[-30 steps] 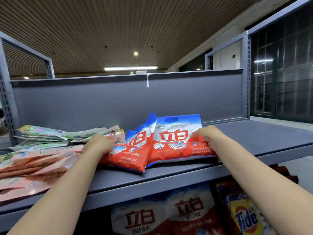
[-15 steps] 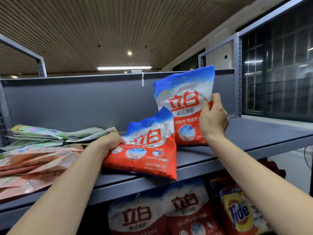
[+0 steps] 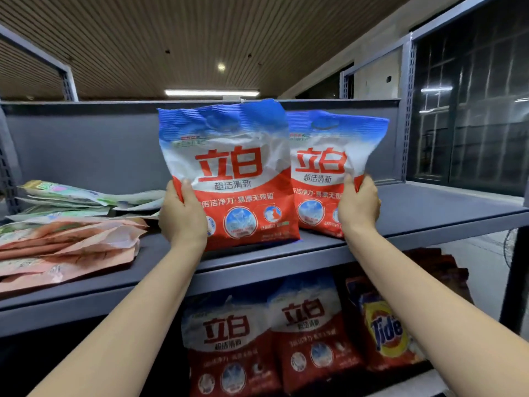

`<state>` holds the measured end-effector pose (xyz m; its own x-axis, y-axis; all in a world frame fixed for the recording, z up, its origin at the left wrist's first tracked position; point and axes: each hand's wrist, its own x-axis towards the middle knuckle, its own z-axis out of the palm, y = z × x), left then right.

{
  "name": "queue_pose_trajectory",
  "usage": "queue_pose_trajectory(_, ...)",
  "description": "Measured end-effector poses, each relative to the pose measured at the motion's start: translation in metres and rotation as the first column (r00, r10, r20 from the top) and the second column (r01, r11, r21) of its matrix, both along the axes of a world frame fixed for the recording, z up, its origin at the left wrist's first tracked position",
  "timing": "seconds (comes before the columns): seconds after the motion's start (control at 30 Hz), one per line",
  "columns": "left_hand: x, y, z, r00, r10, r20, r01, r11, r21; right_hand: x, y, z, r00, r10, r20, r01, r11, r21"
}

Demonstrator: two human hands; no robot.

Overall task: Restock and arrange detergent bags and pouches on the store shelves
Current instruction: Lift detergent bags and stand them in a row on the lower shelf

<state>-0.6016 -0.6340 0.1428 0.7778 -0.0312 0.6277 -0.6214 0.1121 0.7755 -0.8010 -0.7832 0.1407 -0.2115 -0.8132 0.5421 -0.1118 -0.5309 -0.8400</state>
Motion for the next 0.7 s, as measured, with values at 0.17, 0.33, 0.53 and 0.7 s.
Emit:
queue_pose_trajectory(0.17,-0.022,0.022,-0.007,0.987,0.159,0.031,-0.154,0.979,-0.133,-0.024,0.016,-0.009,0.998,-0.06,0.032,0.062,0.996,-0.066)
queue_pose_trajectory(0.33,-0.047,0.046,-0.019,0.982,0.166,0.091,-0.149,0.974,-0.171,-0.067,0.025,-0.024,0.985,-0.091,0.147,0.117,0.977,-0.178)
queue_pose_trajectory(0.53,-0.079,0.069,-0.083,0.98,0.17,0.103,-0.165,0.985,-0.056,-0.105,0.028,-0.065,0.989,-0.01,0.146,0.044,0.972,-0.231)
queue_pose_trajectory(0.7,-0.092,0.083,-0.156,0.981,0.192,-0.017,-0.192,0.981,0.035,-0.117,0.025,-0.135,0.99,0.111,-0.088,-0.125,0.977,-0.174)
